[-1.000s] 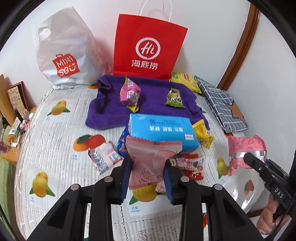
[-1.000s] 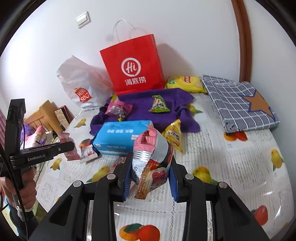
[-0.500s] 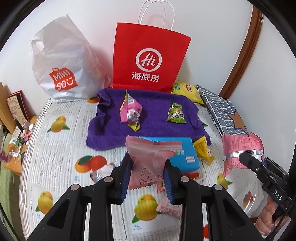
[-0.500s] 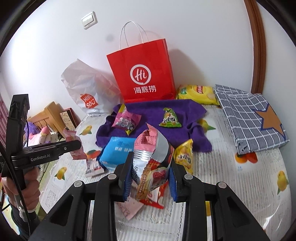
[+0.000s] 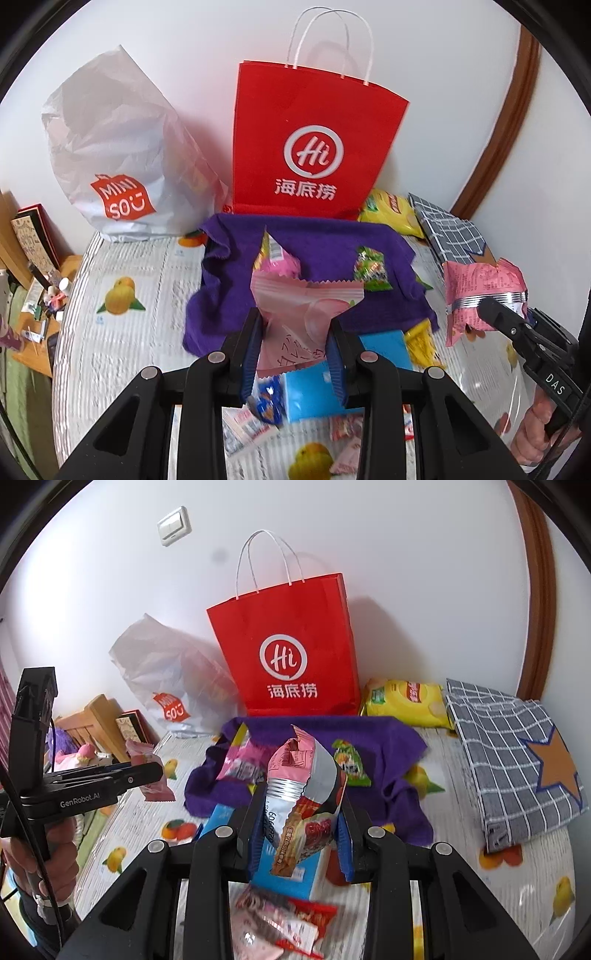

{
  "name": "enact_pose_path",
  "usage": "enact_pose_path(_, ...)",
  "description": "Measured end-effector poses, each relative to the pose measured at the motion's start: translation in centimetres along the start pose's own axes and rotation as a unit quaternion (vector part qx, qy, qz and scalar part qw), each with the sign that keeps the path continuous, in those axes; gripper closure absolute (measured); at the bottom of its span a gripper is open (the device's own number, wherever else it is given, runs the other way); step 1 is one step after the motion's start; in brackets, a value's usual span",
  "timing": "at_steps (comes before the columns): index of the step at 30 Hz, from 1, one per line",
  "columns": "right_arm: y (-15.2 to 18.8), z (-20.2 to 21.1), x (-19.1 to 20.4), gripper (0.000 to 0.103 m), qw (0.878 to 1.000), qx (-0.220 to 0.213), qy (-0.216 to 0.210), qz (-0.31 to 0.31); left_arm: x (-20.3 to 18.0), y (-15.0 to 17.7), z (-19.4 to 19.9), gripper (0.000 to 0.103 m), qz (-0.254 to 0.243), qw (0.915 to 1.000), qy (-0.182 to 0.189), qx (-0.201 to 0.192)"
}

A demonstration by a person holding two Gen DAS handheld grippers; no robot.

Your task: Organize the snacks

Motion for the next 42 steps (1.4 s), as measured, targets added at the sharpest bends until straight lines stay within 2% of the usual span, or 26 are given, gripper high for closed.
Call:
enact_pose_path(17, -3.3, -6.8, -0.7, 0.07, 1.0, 0.016, 0.008, -0.006, 2.3, -3.6, -5.1, 0.072, 0.008, 0.9999, 0.005, 0.014)
enact_pose_path(42, -5.5, -11.4, -0.8, 0.07, 1.0, 0.023, 0.011, 0.0, 5.5, -5.5, -9.6, 0.072, 0.027, 0.9994, 0.001, 0.023)
Point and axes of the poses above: each gripper's, at about its wrist camera, not at the fingertips, and z roughly against the way its jaws point, x to its left, y to its underside, the point moved 2 cm from there along -z, roughly the way its jaws point, and after that the axes turned 12 degrees about -z, right-handed, at the moved point
